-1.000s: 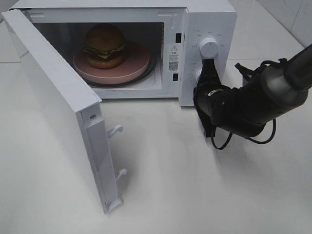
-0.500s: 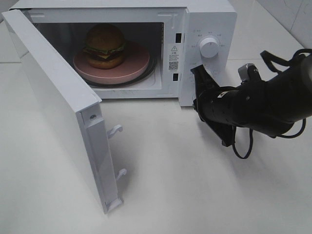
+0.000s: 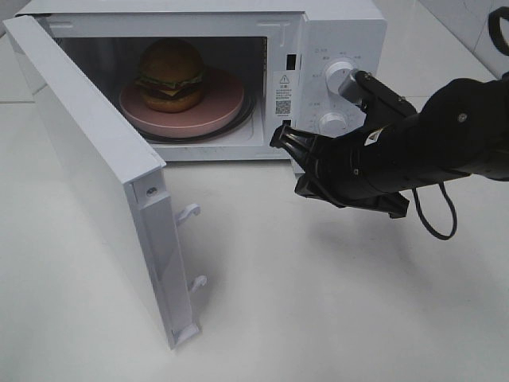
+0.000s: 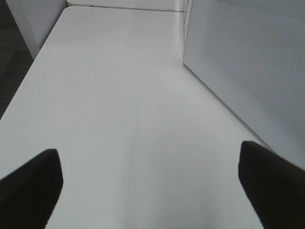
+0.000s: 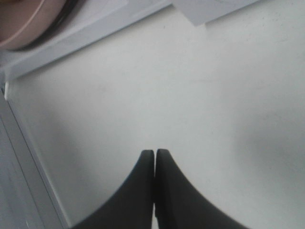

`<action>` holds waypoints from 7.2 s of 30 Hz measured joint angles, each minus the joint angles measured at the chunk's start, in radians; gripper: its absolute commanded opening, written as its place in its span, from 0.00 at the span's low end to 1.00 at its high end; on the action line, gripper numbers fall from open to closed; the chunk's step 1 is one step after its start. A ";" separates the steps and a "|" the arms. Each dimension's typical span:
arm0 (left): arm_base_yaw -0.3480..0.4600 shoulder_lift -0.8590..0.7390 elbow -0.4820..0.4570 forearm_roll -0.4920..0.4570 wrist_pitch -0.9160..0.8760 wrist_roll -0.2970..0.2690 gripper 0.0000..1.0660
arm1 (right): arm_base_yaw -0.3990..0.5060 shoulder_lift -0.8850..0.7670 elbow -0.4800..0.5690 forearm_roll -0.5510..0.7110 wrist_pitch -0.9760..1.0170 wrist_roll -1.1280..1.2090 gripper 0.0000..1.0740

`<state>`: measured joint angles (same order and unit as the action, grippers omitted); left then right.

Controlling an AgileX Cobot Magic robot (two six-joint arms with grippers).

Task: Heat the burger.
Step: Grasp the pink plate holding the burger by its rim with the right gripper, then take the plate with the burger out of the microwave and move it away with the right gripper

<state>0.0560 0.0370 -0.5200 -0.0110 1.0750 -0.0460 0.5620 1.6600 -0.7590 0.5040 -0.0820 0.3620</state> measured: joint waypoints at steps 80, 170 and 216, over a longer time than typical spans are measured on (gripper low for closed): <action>0.000 0.000 0.000 0.000 0.000 0.000 0.86 | -0.002 -0.076 -0.353 -0.592 0.705 -1.613 0.82; 0.000 0.000 0.000 0.000 0.000 0.000 0.86 | 0.078 0.764 -1.275 -0.657 0.602 -1.361 0.20; 0.000 0.000 0.000 0.000 0.000 0.000 0.86 | 0.101 0.622 -1.106 -0.542 0.608 -1.651 0.00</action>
<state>0.0560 0.0370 -0.5200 -0.0110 1.0750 -0.0460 0.6630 2.2820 -1.8650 -0.0380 0.5260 -1.2890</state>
